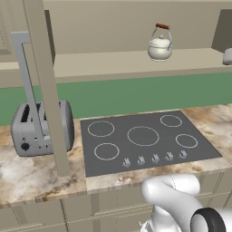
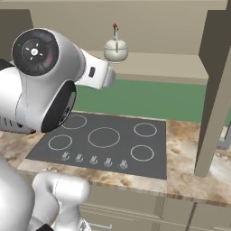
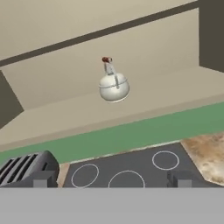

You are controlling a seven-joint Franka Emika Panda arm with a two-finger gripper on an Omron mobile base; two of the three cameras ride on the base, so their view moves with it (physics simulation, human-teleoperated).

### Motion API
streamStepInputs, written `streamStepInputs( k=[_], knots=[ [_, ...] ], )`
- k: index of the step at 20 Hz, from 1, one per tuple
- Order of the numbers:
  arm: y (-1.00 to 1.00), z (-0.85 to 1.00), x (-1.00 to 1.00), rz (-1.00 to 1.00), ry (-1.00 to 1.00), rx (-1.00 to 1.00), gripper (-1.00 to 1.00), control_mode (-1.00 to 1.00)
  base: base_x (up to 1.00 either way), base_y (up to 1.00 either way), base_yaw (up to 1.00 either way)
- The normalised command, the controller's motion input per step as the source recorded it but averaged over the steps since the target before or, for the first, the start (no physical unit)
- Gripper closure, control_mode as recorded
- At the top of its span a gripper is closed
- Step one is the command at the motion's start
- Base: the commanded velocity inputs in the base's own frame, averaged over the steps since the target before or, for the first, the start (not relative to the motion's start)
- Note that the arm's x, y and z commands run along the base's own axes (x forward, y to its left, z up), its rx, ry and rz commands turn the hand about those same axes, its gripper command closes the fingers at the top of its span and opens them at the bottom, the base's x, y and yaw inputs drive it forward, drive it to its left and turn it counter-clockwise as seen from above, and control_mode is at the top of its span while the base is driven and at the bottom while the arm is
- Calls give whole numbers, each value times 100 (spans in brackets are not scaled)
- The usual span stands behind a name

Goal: Open the cabinet, pick the kettle from the cabinet, and place it in the sink.

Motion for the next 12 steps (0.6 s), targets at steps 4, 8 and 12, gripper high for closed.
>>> streamStepInputs(
  k=[4,8,12],
  knots=[
    [10,1,43,14,0,0,-100,-100,0,0,0],
    [1,0,45,10,0,0,-100,-100,0,0,0],
    [-3,0,41,8,0,0,-100,-100,0,0,0]
  ],
)
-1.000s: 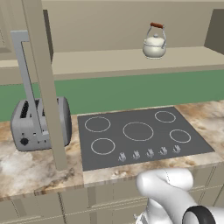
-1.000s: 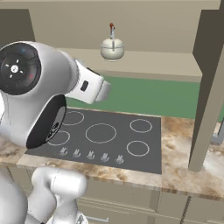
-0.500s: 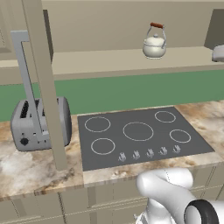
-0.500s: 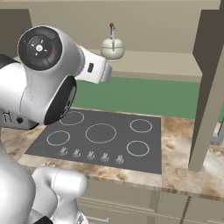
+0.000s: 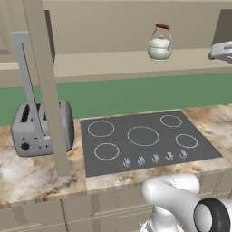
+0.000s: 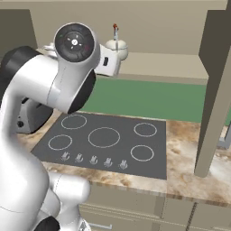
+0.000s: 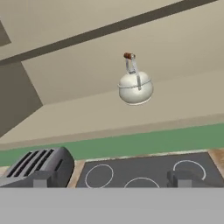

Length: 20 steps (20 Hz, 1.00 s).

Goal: Open the cabinet, pick the kettle from the cabinet, and place it in the sink.

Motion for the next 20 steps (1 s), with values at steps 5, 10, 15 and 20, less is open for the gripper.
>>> streamStepInputs(
  k=[5,10,15,20],
  knots=[
    [0,0,35,10,-5,-1,-100,-100,0,0,0],
    [0,0,37,4,-4,-3,-100,-100,0,0,0],
    [-1,-1,29,5,-14,-12,-100,-100,0,0,0],
    [0,0,32,3,-4,-7,-100,-100,0,0,0]
  ],
)
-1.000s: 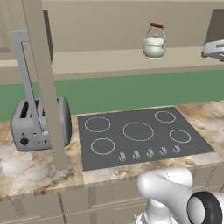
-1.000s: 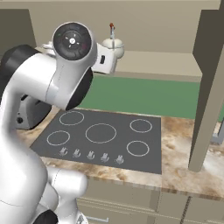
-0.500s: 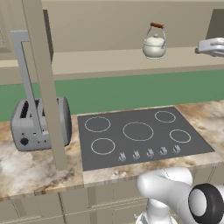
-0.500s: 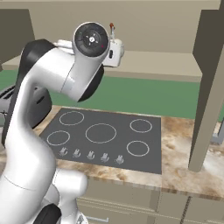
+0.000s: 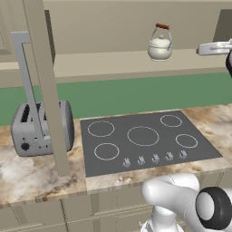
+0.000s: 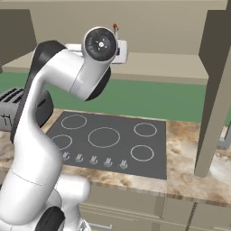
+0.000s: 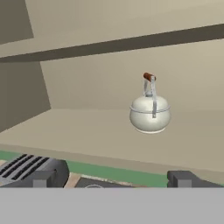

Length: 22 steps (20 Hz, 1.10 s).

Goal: Open the cabinet, pick the kettle from the cabinet, and place it in the sink.

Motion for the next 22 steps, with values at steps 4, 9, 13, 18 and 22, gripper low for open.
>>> streamStepInputs(
  k=[4,9,13,18,22],
  knots=[
    [0,0,35,1,0,-5,-100,-100,0,0,0],
    [1,1,39,2,0,-1,-100,-100,0,0,0],
    [0,6,40,4,2,0,-100,-100,0,0,0],
    [0,3,39,2,4,0,-100,-100,0,0,0],
    [0,0,40,2,1,0,-100,-100,0,0,0]
  ],
)
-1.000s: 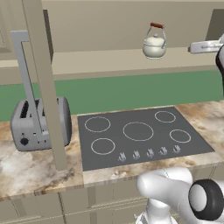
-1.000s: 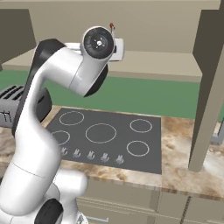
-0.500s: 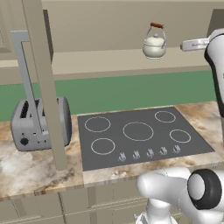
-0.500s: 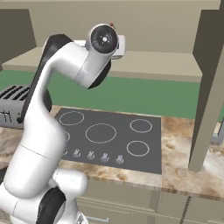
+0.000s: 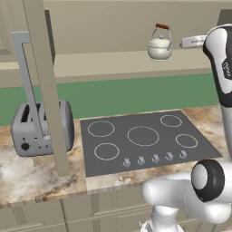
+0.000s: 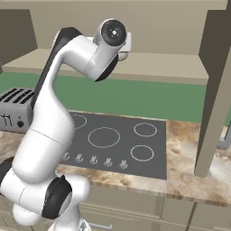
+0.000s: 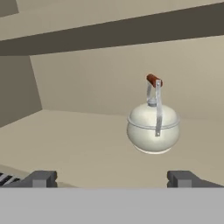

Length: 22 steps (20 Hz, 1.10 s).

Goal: Open the cabinet, pick the kettle from the cabinet, and place it in the sink.

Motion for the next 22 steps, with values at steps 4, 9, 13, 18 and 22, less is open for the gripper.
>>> streamStepInputs(
  k=[4,9,13,18,22],
  knots=[
    [0,-1,40,3,1,0,-100,-100,0,0,0],
    [0,-7,36,6,0,0,-100,-100,0,0,0],
    [0,-9,29,5,0,0,-100,-100,0,0,0],
    [0,-1,35,3,-1,0,-100,-100,0,0,0],
    [0,6,33,0,-3,0,-100,-100,0,0,0]
  ],
)
